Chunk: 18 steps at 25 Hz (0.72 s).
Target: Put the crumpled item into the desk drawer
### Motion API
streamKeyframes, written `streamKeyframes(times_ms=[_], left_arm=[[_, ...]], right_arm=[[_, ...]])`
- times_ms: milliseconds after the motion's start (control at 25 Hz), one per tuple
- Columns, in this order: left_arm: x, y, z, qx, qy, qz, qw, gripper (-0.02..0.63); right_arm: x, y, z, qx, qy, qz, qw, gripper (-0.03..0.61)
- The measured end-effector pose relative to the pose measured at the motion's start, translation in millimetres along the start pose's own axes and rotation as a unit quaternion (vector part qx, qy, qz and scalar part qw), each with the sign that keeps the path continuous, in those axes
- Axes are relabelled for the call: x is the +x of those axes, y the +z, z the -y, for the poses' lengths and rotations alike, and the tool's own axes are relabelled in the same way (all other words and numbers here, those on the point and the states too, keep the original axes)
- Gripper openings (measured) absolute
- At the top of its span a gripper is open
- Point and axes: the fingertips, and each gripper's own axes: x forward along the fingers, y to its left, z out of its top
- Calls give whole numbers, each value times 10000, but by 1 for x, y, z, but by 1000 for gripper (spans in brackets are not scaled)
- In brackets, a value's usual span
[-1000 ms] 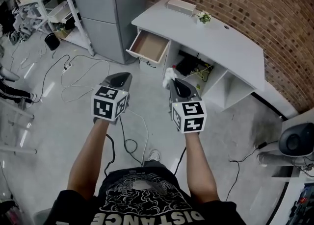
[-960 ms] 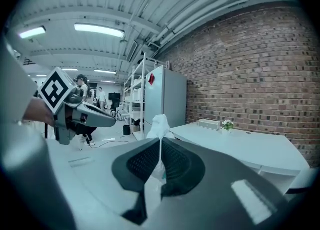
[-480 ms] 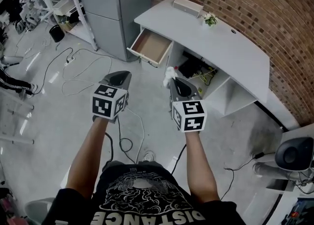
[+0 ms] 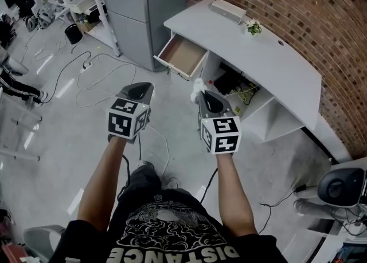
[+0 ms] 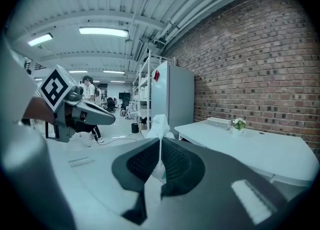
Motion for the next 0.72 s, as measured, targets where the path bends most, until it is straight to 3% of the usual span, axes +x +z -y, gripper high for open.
streamKeyframes(times_ms=[440, 720], left_arm=[[36, -10, -13, -28, 43, 96, 9999, 0], [67, 2, -37, -93, -27, 125, 9999, 0]], right_arm=[[41, -9, 9, -206, 117, 40, 9997, 8], [79, 2, 22, -276, 91, 17, 9996, 8]])
